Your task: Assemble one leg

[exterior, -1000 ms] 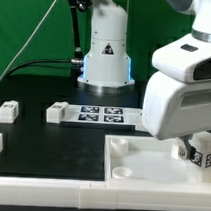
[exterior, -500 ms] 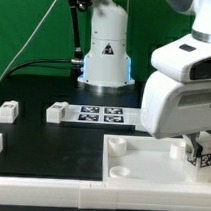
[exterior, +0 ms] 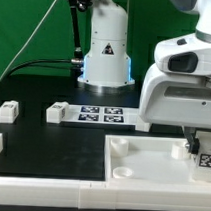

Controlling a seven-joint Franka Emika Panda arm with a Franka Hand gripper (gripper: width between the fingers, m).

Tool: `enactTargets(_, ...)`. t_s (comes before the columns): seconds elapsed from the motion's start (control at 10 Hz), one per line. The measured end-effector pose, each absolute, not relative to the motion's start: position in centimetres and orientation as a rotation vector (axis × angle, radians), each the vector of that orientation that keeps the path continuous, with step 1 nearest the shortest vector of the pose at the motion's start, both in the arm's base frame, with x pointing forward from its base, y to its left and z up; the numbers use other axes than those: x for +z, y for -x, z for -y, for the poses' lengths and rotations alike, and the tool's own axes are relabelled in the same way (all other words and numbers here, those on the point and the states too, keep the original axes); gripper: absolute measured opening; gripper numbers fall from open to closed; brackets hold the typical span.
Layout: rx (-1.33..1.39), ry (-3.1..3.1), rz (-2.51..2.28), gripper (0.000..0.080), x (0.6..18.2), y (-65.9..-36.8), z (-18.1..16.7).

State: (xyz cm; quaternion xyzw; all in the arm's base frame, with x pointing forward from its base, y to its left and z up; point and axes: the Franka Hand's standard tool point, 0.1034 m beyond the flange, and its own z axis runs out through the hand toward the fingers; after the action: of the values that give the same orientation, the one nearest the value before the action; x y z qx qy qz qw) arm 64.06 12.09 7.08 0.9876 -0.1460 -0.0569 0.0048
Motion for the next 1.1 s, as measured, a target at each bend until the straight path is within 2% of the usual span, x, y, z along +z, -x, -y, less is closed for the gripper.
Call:
enactTargets(0.4, -0.174, -2.907, 1.086, 0.0292, 7.1, -64.1, -11.8)
enactTargets(0.6, -0.181, -2.862, 1.209, 0.0292, 7.1, -64.0, -11.7)
enactTargets(0.7, -0.182, -2.858, 1.217, 0.0351, 7.0, -64.0, -11.7)
enactTargets(0.8, -0.182, -2.865, 1.201, 0.0351, 7.0, -64.0, -11.8)
enactTargets(0.9, -0.176, -2.899, 1.136, 0.055, 7.1, -64.0, -12.2)
enactTargets(1.0, -0.174, -2.903, 1.127, 0.0628, 7.2, -64.0, -12.6)
enactTargets(1.1, -0.173, -2.952, 1.004, 0.0628, 7.4, -63.9, -12.8)
